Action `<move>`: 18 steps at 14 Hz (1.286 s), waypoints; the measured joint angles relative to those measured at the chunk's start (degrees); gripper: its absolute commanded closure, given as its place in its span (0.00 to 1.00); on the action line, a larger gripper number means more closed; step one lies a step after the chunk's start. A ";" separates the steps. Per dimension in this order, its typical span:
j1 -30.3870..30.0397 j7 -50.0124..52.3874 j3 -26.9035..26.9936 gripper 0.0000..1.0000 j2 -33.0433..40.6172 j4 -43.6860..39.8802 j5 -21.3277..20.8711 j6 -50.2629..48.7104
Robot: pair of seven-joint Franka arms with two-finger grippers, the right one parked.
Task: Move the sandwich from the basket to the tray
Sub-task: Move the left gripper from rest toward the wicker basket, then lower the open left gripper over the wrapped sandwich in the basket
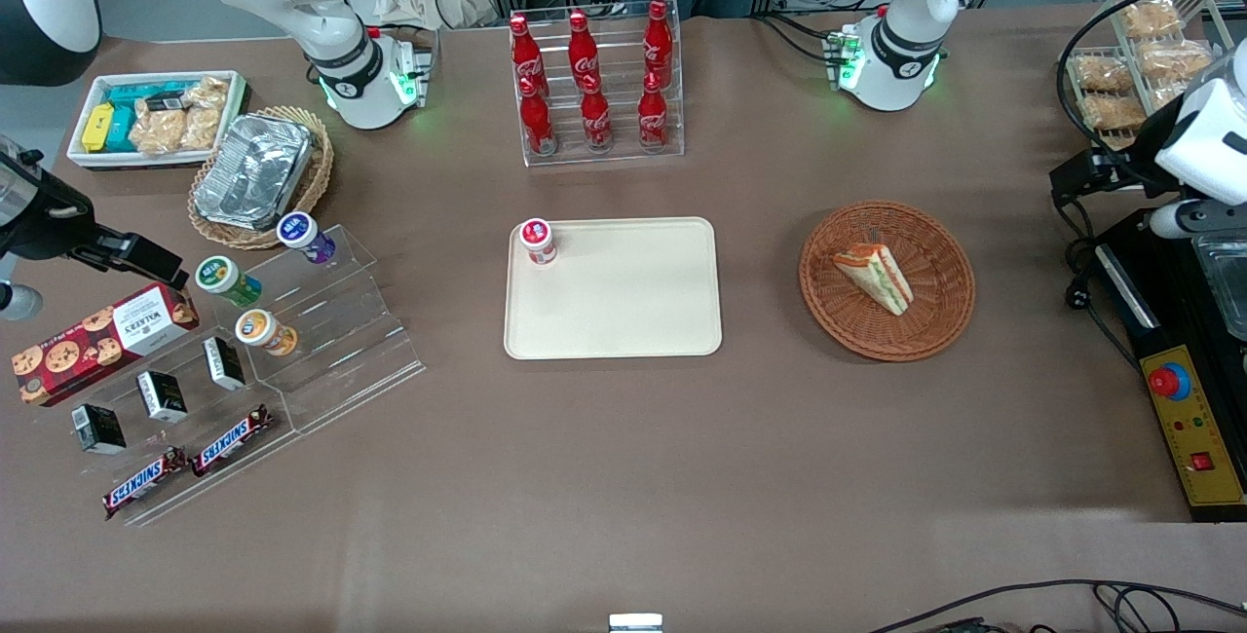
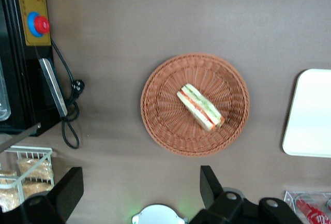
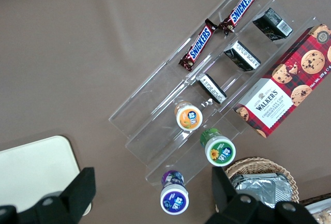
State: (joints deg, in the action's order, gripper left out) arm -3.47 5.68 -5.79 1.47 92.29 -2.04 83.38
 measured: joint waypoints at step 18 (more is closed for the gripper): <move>0.35 17.77 -0.70 0.00 13.30 40.34 10.91 37.22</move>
State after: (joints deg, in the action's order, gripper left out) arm -3.12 23.45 -6.48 14.77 132.63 8.87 120.60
